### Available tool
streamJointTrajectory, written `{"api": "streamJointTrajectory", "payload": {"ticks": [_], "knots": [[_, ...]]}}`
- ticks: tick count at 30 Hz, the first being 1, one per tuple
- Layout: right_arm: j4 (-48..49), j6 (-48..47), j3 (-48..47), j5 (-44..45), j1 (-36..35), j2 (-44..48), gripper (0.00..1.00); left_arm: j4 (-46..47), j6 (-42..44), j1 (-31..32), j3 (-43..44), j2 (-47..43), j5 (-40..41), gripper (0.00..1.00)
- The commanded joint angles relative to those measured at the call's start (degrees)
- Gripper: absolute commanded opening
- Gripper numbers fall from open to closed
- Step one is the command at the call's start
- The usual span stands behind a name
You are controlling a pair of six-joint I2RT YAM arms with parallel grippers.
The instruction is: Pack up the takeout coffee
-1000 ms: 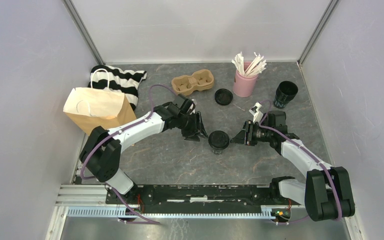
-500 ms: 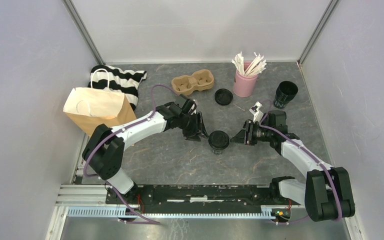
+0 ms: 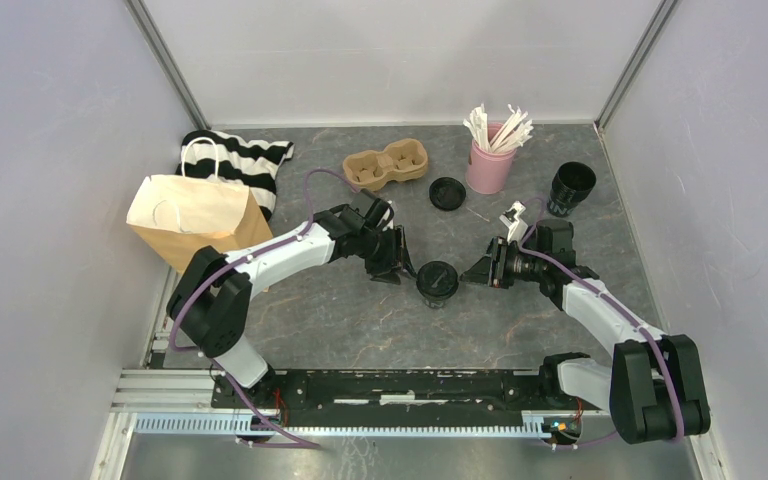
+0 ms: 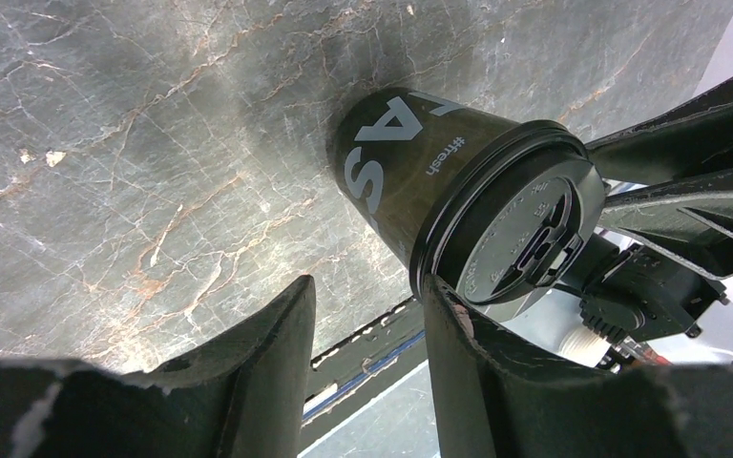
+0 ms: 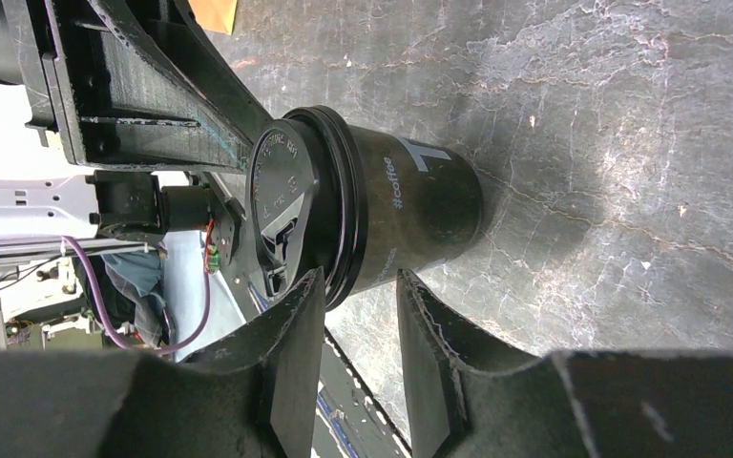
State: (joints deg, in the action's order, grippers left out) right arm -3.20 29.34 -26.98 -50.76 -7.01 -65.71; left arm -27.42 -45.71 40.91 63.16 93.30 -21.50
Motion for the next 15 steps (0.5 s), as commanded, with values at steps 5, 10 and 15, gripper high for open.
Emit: {"api": "streamJointTrajectory", "payload": {"ticks": [5,10,15], "knots": [[2.81,-0.53,0.03,-0.41,-0.11,-1.03,0.39,0.06,2.38,0.85,3.08,1.19,-0.7,0.52],[1.98,-2.57,0.22,0.2,-0.62,-2.54,0.39,-0.47,2.21,1.75,3.2,2.25,-0.04,0.52],[-2.11,-5.83,0.2,3.74,-0.8,-2.84,0.38,-3.08,2.47,2.15,2.05,3.01,2.36,0.52]]}}
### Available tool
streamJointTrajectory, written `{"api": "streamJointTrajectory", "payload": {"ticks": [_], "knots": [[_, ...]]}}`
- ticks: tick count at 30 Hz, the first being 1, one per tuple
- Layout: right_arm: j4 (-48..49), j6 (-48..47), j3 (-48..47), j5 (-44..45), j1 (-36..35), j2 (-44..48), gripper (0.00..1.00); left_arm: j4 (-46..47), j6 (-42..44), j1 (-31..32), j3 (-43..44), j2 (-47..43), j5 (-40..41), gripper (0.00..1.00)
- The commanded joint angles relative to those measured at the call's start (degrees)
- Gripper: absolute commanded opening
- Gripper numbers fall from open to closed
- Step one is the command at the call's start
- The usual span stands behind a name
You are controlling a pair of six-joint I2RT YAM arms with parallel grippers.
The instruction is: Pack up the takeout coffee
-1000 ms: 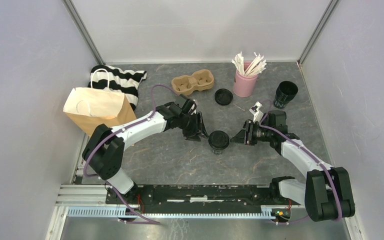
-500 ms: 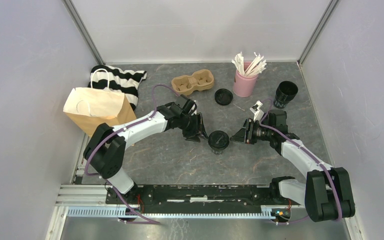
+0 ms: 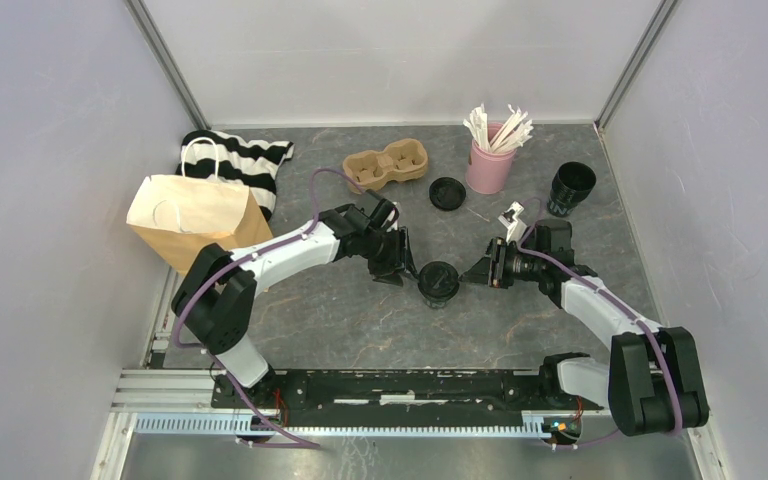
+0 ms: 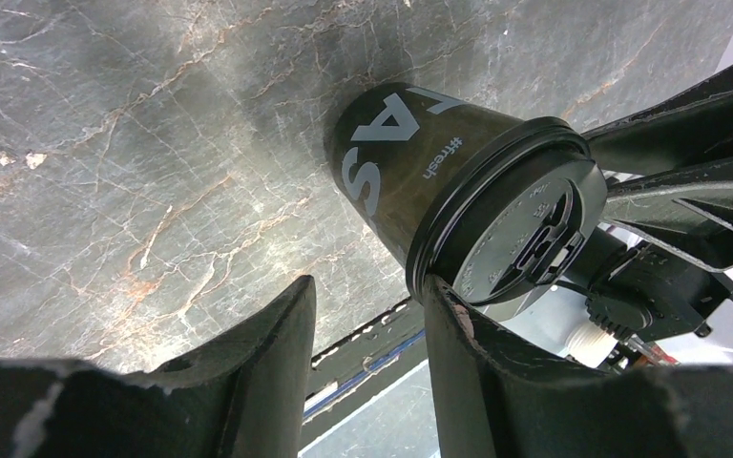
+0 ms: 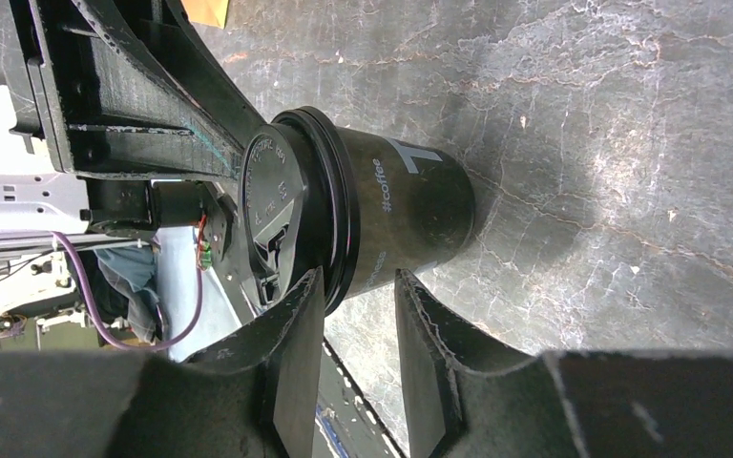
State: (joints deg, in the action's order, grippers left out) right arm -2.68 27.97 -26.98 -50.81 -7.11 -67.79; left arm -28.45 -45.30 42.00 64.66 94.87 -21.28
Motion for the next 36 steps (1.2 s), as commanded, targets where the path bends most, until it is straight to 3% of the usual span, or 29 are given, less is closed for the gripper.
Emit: {"api": "streamJointTrajectory", "payload": {"ticks": [1,5,12,19,26,36], "knots": [[-3.07,-4.69,0.69,4.55,-0.69,-0.9,0.37,-2.51,2.06,1.07,-0.12,1.42,2.81,0.52],[-4.55,-6.86,2.92,7.59,-0.65,-2.76,0.35,-3.92,2.61,1.02,-2.07,1.82,5.63,0.52],[-11.24,-12.61,4.58,21.44,-0.79,-5.36,0.34,-3.72,3.73,0.98,-6.03,3.43,9.13,0.52],[-12.64,-13.36,-0.95,13.52,-1.91,-5.08,0.37,-5.52,5.59,0.98,-1.47,2.25,7.93,0.52],[-19.17,-13.95,-9.28,12.03,-1.81,-1.35,0.4,-9.76,7.57,0.98,7.31,0.88,6.85,0.57],[-17.64,-10.72,-13.87,7.77,-1.74,-0.24,0.42,-14.53,12.94,0.98,13.56,1.96,6.98,0.62]]}}
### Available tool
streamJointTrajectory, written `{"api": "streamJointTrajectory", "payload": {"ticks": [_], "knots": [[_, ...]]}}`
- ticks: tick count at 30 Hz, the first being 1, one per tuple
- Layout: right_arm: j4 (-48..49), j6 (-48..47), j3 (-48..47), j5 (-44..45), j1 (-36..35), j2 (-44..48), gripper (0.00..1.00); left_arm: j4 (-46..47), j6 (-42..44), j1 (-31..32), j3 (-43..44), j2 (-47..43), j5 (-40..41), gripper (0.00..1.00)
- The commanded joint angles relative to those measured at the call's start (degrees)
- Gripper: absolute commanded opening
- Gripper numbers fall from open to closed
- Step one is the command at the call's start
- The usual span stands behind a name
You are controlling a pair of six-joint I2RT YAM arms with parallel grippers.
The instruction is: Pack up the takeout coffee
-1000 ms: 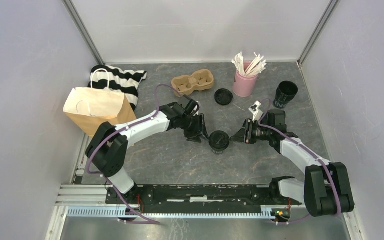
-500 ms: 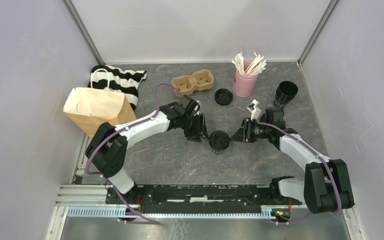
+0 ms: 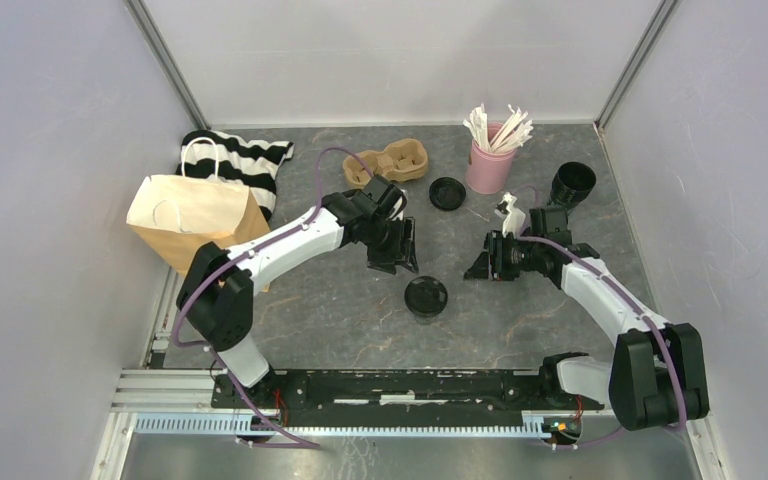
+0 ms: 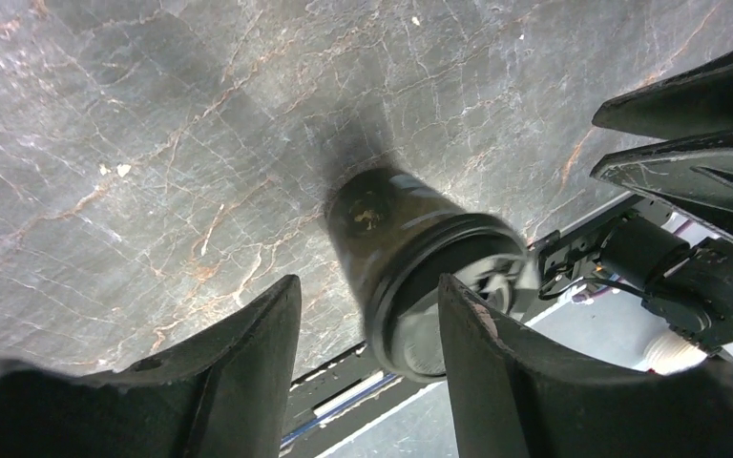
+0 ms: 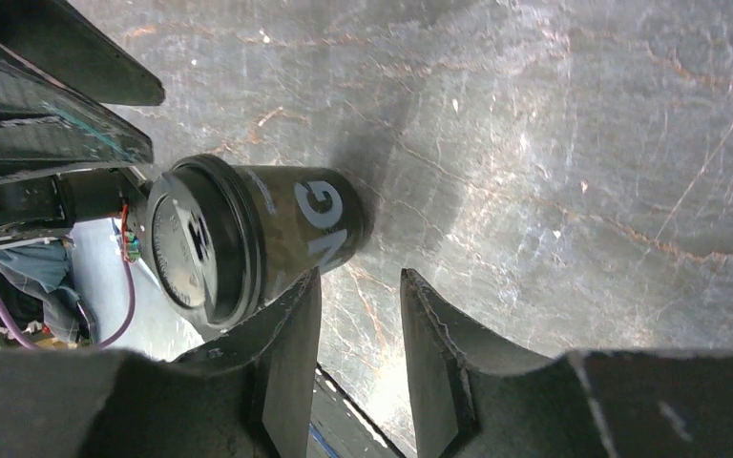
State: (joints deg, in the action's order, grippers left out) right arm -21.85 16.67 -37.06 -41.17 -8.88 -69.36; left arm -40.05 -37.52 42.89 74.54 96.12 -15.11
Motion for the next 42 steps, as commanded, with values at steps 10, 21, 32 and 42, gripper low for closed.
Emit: {"api": "streamJointTrajectory", "payload": {"ticks": [10,21,32,42], "knots": [[0.52,-2.11,-1.26,-9.32,-1.51,0.37,0.62,-2.05,9.38,-0.14,3.91,0.74,-4.96,0.69],[15.74,10.31,4.36,-13.29,-4.72,-2.12,0.54,-0.12,3.95,-4.04,-8.09,-9.49,-12.09,0.74],[20.53,15.57,5.32,-11.81,-5.24,-3.15,0.49,4.45,-1.57,-5.26,-15.74,-10.42,-13.85,0.58],[20.99,15.67,6.21,-11.84,-6.72,-3.82,0.47,5.14,-1.7,-6.16,-15.22,-10.32,-12.07,0.6]]}}
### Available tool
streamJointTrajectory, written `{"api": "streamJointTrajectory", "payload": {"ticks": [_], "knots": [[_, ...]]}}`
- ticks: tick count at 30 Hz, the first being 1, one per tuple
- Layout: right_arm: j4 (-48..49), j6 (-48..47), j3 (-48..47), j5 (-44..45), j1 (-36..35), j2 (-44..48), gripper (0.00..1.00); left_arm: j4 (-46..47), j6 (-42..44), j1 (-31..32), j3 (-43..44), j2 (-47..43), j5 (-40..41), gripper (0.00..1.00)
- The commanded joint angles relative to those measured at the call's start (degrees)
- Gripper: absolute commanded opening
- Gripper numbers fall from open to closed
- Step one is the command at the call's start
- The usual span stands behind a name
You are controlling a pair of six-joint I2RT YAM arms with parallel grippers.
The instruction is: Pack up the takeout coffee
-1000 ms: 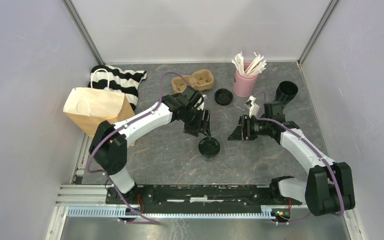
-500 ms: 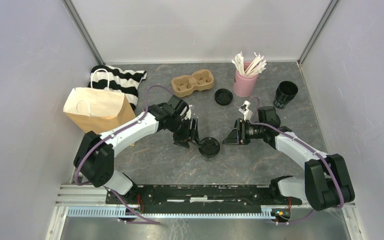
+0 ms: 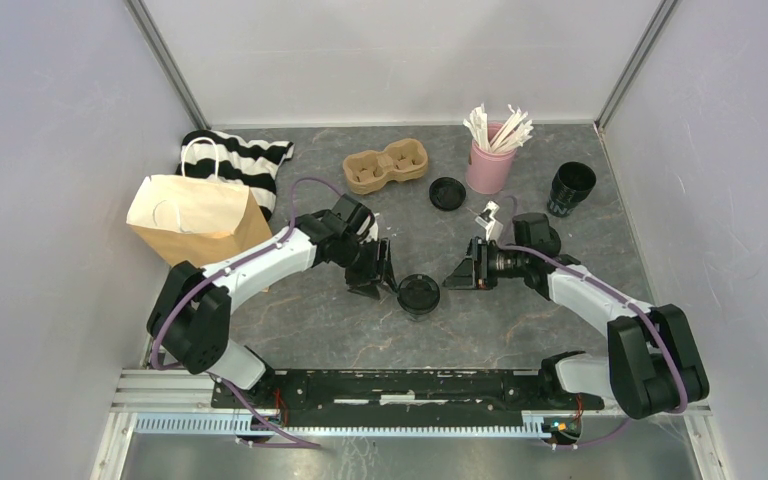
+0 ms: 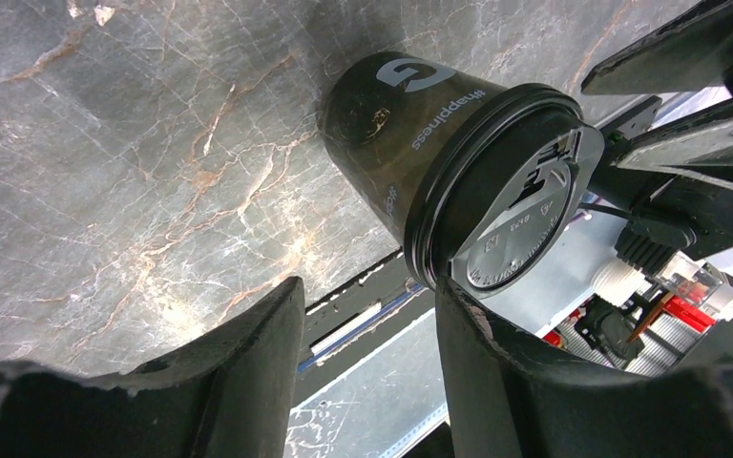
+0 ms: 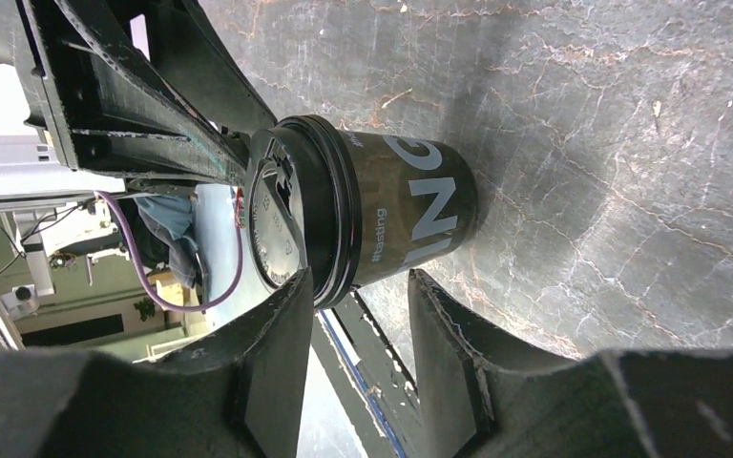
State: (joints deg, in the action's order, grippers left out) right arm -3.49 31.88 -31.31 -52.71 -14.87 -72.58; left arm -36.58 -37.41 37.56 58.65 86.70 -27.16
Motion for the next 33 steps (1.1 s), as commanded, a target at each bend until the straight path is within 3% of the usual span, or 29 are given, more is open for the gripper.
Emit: {"api": "streamJointTrajectory", "payload": {"ticks": [1,17,33], "knots": [[2.69,0.54,0.54,-0.21,-0.91,-0.7,0.46,1.64,-1.79,-0.98,0.8,-0.84,0.27,0.6],[6.35,2.72,1.87,1.03,-3.53,-1.43,0.44,2.04,-0.06,-1.61,2.26,2.21,-1.48,0.6],[4.34,-0.1,4.83,6.06,-5.51,-1.65,0.42,0.62,1.2,-1.52,-0.69,3.33,0.37,0.53]]}}
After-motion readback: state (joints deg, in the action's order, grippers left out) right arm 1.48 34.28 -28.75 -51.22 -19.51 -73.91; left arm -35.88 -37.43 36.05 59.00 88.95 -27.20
